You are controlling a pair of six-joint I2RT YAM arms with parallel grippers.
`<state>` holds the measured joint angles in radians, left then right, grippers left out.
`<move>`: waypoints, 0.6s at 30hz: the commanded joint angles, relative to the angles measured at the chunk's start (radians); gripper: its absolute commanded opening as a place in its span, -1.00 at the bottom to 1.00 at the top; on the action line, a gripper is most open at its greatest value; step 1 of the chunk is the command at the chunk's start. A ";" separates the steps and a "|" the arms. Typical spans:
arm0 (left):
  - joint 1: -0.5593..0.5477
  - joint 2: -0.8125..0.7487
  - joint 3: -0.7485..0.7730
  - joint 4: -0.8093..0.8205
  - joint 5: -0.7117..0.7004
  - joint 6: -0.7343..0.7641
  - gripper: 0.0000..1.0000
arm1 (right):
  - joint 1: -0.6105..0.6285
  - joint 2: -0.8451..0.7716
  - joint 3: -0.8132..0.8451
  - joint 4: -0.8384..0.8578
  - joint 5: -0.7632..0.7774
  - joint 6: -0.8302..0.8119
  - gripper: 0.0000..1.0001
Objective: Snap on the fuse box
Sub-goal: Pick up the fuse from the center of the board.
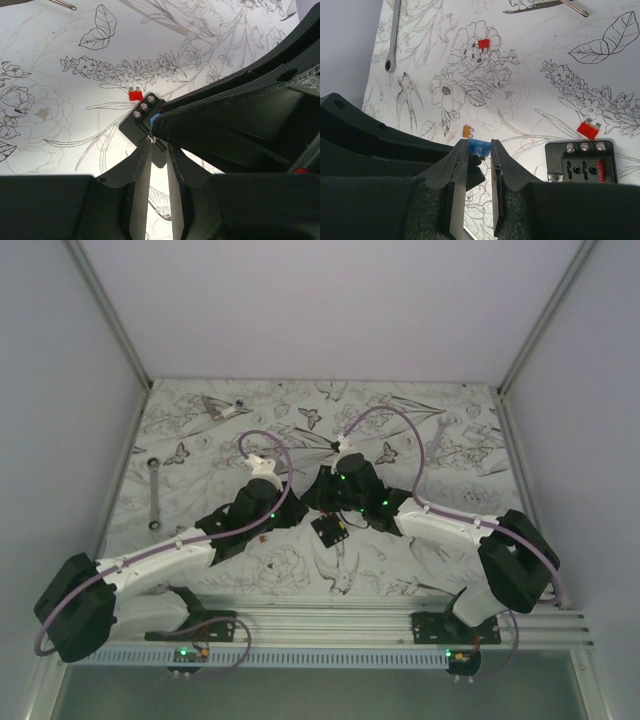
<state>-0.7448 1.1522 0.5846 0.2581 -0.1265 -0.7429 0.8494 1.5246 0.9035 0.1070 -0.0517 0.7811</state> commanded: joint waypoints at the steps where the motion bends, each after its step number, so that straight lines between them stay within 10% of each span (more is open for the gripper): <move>1: -0.005 0.006 0.007 0.058 -0.033 -0.004 -0.56 | -0.001 -0.020 -0.015 0.043 -0.043 0.045 -0.54; 18: -0.007 0.019 0.008 0.055 -0.029 -0.002 -1.00 | -0.001 -0.042 -0.086 0.117 -0.058 0.098 -0.55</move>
<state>-0.7494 1.1847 0.5842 0.2562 -0.1318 -0.7479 0.8421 1.5139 0.8257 0.1959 -0.0715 0.8513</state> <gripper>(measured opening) 0.009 0.252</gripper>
